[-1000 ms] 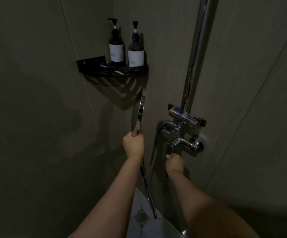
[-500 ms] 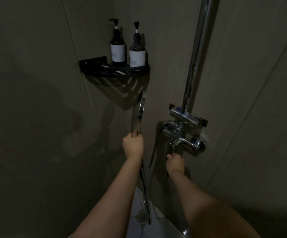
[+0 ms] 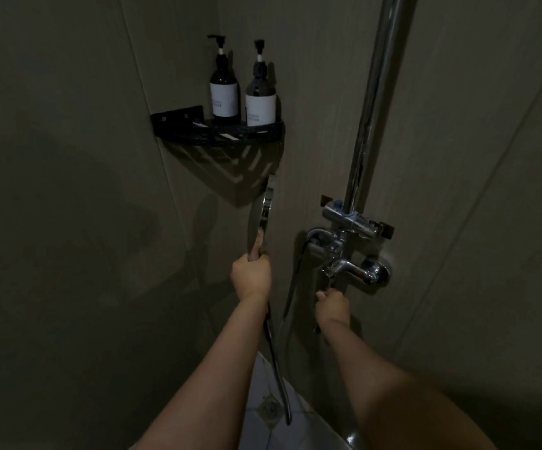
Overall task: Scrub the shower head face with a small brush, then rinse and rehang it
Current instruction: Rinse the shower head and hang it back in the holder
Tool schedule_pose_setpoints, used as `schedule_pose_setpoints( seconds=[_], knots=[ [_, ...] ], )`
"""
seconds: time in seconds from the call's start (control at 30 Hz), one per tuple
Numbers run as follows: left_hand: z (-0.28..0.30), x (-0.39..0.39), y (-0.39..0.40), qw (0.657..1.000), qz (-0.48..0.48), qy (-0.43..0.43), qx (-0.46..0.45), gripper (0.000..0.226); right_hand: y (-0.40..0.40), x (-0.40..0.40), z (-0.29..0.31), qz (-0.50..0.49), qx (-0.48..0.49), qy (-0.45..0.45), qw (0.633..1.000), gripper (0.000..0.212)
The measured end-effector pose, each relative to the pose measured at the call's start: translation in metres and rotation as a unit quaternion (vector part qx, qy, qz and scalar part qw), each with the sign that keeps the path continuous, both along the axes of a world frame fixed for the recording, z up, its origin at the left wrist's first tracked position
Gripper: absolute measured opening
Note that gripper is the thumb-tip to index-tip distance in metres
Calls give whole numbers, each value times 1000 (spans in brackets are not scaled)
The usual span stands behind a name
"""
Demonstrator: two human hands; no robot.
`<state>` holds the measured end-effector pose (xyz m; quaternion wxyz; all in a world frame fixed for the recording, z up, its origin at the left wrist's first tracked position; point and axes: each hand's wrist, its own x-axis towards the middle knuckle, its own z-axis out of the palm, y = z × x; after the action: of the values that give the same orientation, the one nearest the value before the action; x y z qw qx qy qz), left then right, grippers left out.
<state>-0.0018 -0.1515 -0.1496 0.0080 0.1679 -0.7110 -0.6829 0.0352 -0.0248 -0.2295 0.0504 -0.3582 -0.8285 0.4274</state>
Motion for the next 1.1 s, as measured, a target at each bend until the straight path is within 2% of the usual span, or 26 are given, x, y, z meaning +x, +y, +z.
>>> schedule_pose_setpoints(
  seconds=[0.27, 1.1],
  knots=[
    [-2, 0, 2, 1000, 10, 3, -23, 26, 0, -1, 0, 0, 1, -2, 1000, 29],
    [-6, 4, -2, 1000, 1, -21, -8, 13, 0, 0, 0, 4, 3, 2, 1000, 29]
  ],
)
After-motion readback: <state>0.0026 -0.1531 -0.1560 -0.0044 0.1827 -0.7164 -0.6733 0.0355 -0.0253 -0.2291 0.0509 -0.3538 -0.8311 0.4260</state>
